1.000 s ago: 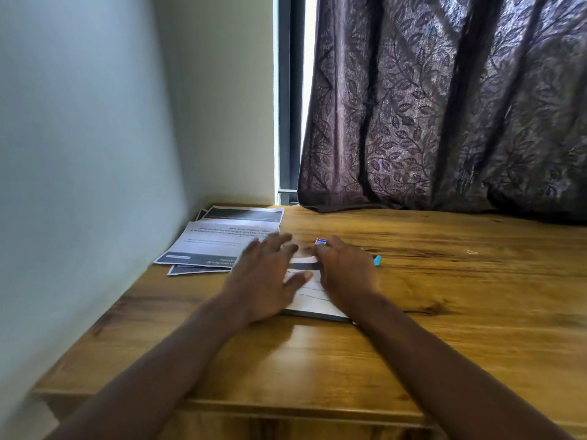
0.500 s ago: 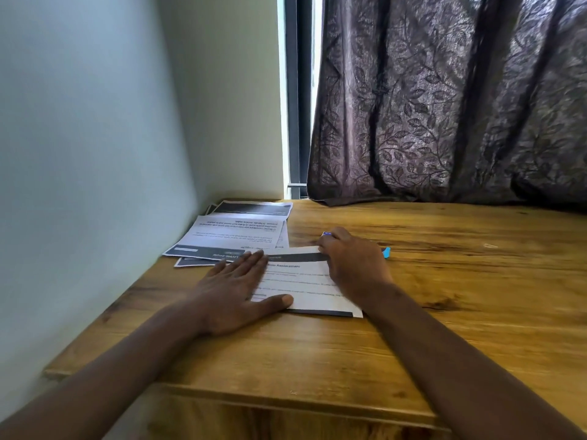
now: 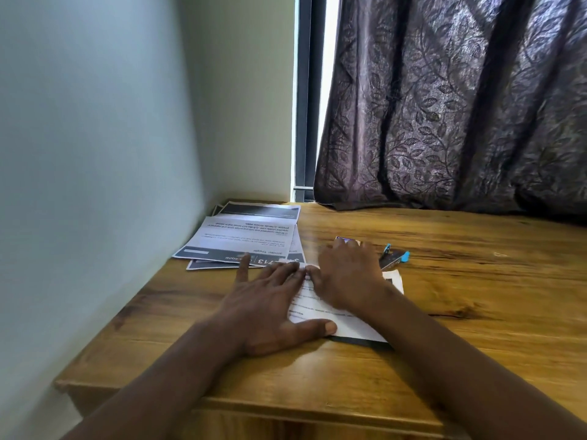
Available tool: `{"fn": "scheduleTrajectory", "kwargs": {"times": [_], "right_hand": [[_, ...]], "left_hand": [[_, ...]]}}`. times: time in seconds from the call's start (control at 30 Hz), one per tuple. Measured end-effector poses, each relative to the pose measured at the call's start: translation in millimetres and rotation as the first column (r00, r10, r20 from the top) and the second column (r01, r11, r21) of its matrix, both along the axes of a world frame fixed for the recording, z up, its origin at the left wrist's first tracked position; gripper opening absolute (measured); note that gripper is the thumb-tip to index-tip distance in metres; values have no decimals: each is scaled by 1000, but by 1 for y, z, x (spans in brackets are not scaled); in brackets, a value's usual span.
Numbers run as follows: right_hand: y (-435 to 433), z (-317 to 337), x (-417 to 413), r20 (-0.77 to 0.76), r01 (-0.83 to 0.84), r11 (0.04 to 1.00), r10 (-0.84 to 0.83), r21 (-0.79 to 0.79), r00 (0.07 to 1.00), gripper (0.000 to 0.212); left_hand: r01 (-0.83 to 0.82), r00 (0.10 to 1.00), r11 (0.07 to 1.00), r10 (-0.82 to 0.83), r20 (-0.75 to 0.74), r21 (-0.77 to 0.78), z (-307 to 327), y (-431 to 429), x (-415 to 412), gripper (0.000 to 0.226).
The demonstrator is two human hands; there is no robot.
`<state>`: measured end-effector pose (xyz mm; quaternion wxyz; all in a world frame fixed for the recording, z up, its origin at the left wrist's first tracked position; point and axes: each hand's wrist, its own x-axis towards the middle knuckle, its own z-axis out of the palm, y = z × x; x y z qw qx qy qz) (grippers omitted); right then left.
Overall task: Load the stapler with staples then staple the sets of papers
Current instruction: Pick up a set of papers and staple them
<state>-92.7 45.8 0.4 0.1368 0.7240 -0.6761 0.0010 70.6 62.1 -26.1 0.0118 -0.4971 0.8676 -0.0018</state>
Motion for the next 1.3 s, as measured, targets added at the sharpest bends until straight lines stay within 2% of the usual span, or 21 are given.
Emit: {"fn": "scheduleTrajectory", "kwargs": {"times": [0.17,0.33,0.5,0.6,0.67,0.7,0.77,0.83,0.87,0.93,1.03,1.1,1.17,1.3], "right_hand": [[11,-20,-15,158,-18,996,31,-83,987,57],[20,-21,-35,203,4,999,4,-37,979,62],[26,-26,-47,272,37,996,-14,-81,962,62],[28,-28,-49,326,39,994,-3,-102,945,61],[28,-28,-50,338,38,996,-7,-85,941,62],[28,-28,-49,337,42,997,-16,-70,941,63],[28,-28,-49,325,50,997,-30,-53,945,62],[29,-28,-50,317,47,997,-25,-62,948,61],[29,-28,-50,320,42,997,-19,-64,947,61],[29,-29,-52,328,31,998,-10,-58,945,62],[29,-29,-53,352,17,998,6,-61,936,64],[29,-28,-54,356,13,998,11,-66,934,65],[27,-28,-55,359,19,998,6,-65,934,66],[25,-29,-56,361,23,998,-2,-53,932,69]], "left_hand": [[2,1000,1000,-2,-1,0,0,6,-6,113],[36,999,999,-36,4,17,1,13,-16,113],[45,999,999,-45,8,11,1,16,-21,110],[61,994,998,-61,-87,2,7,16,-22,109],[33,973,999,-38,-230,-26,15,7,-29,108],[6,948,998,-28,-317,-70,21,-1,-34,98],[-37,887,982,-53,-458,-186,36,-24,-53,62],[-29,865,982,-68,-497,-185,53,-52,-79,39],[-3,875,991,-63,-479,-135,61,-65,-92,41],[53,907,998,-63,-417,-34,74,-90,-122,64],[88,970,994,-69,-234,70,80,-111,-162,88],[61,994,994,-52,-95,93,78,-117,-183,85],[46,999,995,-45,-6,92,74,-120,-198,71],[32,999,999,-33,-32,-19,68,-120,-211,43]]}}
